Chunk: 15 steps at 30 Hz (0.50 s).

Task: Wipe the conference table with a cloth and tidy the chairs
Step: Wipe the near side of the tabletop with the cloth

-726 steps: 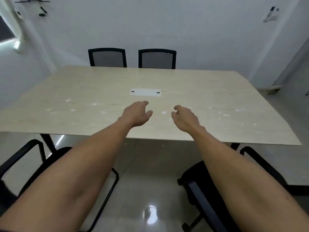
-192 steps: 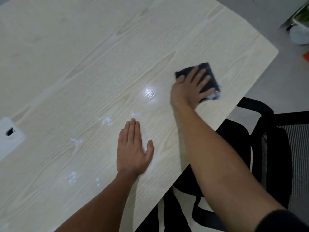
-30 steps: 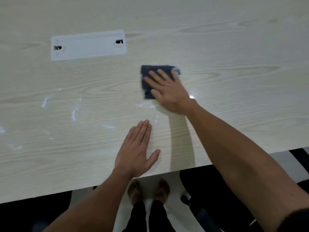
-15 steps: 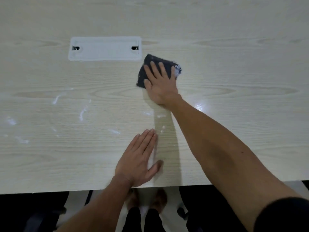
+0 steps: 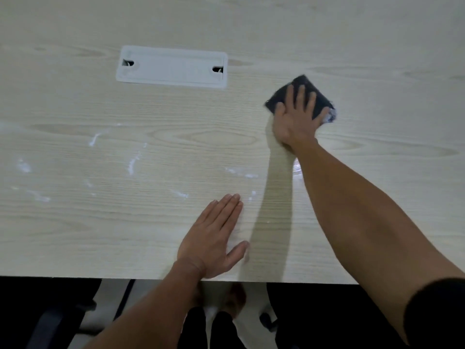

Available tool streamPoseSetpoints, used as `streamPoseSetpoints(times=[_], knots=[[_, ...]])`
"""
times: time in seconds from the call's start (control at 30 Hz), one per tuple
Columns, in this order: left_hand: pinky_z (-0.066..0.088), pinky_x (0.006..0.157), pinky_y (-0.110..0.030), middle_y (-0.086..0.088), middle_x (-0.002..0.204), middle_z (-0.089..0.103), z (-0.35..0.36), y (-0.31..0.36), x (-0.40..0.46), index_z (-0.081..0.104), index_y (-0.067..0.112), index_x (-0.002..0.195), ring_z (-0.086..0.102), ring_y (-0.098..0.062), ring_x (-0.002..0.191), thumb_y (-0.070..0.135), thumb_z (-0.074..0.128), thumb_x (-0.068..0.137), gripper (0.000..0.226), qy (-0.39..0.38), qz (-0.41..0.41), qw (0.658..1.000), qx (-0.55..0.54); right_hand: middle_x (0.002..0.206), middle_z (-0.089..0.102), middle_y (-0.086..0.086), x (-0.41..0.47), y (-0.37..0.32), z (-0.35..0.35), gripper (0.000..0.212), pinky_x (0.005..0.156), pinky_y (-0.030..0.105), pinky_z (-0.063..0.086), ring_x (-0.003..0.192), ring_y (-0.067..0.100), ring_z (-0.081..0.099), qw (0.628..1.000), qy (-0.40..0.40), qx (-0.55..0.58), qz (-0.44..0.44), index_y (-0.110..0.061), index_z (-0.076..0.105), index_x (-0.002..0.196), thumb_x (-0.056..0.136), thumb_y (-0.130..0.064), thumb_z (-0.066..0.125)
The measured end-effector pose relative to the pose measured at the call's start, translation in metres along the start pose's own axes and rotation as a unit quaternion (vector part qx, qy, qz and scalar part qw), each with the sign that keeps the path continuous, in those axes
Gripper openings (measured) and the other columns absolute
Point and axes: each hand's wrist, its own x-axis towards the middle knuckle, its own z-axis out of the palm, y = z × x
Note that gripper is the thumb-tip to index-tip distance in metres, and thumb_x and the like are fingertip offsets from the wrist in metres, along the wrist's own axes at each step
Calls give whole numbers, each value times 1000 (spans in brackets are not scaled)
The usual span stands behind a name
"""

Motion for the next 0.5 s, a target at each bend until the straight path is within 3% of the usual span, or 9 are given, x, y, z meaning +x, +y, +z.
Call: streamPoseSetpoints(times=[0.13, 0.23, 0.3, 0.37, 0.5], knots=[[22, 128, -46, -7, 174, 13, -1, 0, 1, 22, 6, 164, 8, -21, 162, 58, 48, 100, 86, -16, 5, 1000, 15, 176, -4, -5, -36, -55, 28, 62, 124, 63, -15, 162, 25, -8, 978, -20, -48, -203, -33, 2, 168, 109, -50, 11], [18, 130, -45, -8, 174, 10, -3, 1, 1, 20, 6, 164, 6, -20, 162, 58, 46, 101, 86, -21, 3, 1000, 21, 176, 2, -10, -67, -51, 41, 58, 125, 56, -18, 163, 21, -5, 922, -54, -88, -372, -38, 7, 167, 110, -50, 12], [18, 130, -45, -9, 174, 11, -3, 2, 1, 21, 5, 164, 7, -21, 162, 56, 47, 101, 85, -10, 6, 1000, 18, 175, 3, -13, -71, -23, 35, 56, 123, 48, -24, 162, 16, -5, 891, -75, -96, -438, -42, 7, 165, 110, -50, 11], [21, 129, -47, -9, 174, 11, -2, 1, 0, 21, 4, 164, 8, -21, 162, 55, 47, 102, 85, -7, 8, 1000, 16, 174, 3, -14, -68, 11, 27, 55, 123, 46, -24, 162, 14, -5, 903, -67, -88, -415, -44, 8, 165, 110, -51, 12], [21, 129, -48, -9, 174, 12, 0, 0, 0, 21, 4, 164, 9, -22, 162, 56, 46, 102, 84, -6, 13, 1000, 12, 176, 3, -11, -67, 85, 7, 57, 127, 54, -14, 162, 16, -6, 983, -5, -50, -178, -44, 8, 166, 109, -51, 14]])
